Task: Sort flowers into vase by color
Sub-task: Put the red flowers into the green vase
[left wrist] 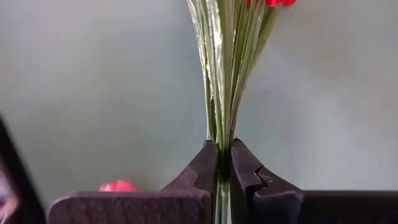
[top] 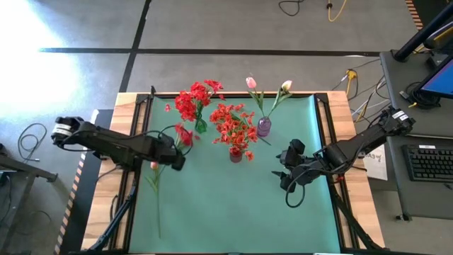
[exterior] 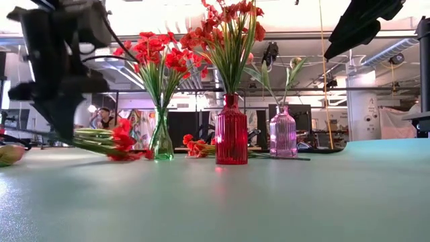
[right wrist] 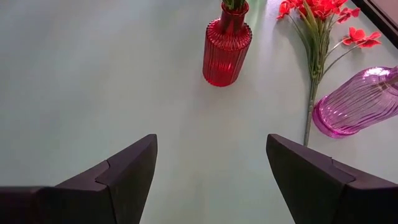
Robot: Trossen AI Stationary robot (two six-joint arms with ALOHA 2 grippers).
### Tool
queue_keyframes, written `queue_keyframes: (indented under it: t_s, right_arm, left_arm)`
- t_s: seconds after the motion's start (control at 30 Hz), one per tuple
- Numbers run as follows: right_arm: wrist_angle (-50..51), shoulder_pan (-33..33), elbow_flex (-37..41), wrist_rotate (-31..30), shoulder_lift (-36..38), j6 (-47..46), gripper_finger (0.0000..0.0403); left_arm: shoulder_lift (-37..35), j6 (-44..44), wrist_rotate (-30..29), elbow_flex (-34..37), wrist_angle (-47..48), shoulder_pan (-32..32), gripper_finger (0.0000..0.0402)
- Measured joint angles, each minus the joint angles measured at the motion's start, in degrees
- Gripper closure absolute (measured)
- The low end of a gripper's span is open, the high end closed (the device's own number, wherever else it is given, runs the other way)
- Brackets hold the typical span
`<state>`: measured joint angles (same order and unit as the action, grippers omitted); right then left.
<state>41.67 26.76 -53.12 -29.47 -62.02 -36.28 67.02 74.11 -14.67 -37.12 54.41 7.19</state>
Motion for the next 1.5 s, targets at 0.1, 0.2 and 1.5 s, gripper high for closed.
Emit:
queue_keyframes:
  t_s: [0.1, 0.2, 1.5]
  right_arm:
    - [0.0, -0.01, 0.0, 0.0, 0.0, 0.18, 0.011]
    - [0.0, -0.02, 0.0, 0.16, -0.02, 0.41, 0.011]
    - [-51.13, 8.48, 6.98, -3.72, -1.61, 37.41, 0.011]
  left_arm:
    - [0.0, -0.05, 4.1, -3.51, 4.05, 2.31, 0.0401]
    - [-0.06, -0.1, 6.94, -6.92, 6.52, 5.44, 0.0401]
    - [-1.49, -76.54, -26.82, -12.54, -70.65, 33.09, 0.0401]
